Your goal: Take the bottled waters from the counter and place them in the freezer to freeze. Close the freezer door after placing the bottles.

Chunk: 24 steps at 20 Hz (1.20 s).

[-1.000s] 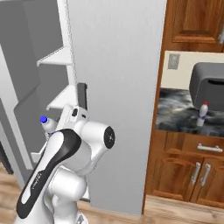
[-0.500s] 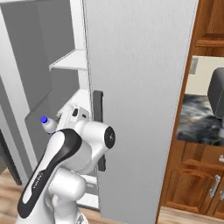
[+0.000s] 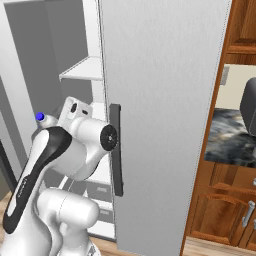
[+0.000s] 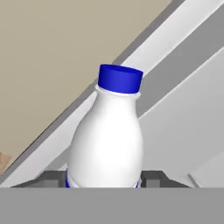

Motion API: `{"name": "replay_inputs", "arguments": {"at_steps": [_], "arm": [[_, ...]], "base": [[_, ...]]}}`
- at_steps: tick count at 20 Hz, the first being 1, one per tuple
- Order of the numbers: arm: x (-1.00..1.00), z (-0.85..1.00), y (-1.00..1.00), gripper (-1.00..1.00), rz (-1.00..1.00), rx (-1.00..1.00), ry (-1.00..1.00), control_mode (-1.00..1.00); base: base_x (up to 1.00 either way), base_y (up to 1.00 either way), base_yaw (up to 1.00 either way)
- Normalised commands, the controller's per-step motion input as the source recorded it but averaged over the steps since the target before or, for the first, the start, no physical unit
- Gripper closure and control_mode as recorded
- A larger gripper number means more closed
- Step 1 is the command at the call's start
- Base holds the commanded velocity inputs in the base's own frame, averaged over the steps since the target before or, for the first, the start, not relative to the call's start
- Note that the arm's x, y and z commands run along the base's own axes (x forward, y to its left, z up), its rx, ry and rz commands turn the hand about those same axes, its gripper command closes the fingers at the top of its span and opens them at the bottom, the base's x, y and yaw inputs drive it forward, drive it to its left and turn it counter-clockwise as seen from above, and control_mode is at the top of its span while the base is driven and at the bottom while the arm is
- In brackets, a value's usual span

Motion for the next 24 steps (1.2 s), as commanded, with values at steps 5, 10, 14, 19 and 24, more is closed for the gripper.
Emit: {"name": "replay_inputs", "arguments": {"at_steps": [5, 10, 14, 19, 24], "arm": [[0.27, 1.0, -0.02, 1.0, -0.15, 0.21, 0.12, -1.0], [0.24, 0.96, 0.0, 1.0, -0.18, 0.28, 0.18, -1.0], [0.21, 0.36, 0.13, 1.0, -0.2, 0.11, 0.04, -1.0], [0.27, 0.21, 0.34, 1.0, -0.18, 0.03, 0.0, -1.0], [0.49, 0.0, 0.2, 1.0, -0.12, 0.0, 0.03, -1.0]], "base": [[0.0, 0.0, 0.0], [0.0, 0.0, 0.0], [0.0, 0.0, 0.0], [0.0, 0.0, 0.0], [0.0, 0.0, 0.0]]}}
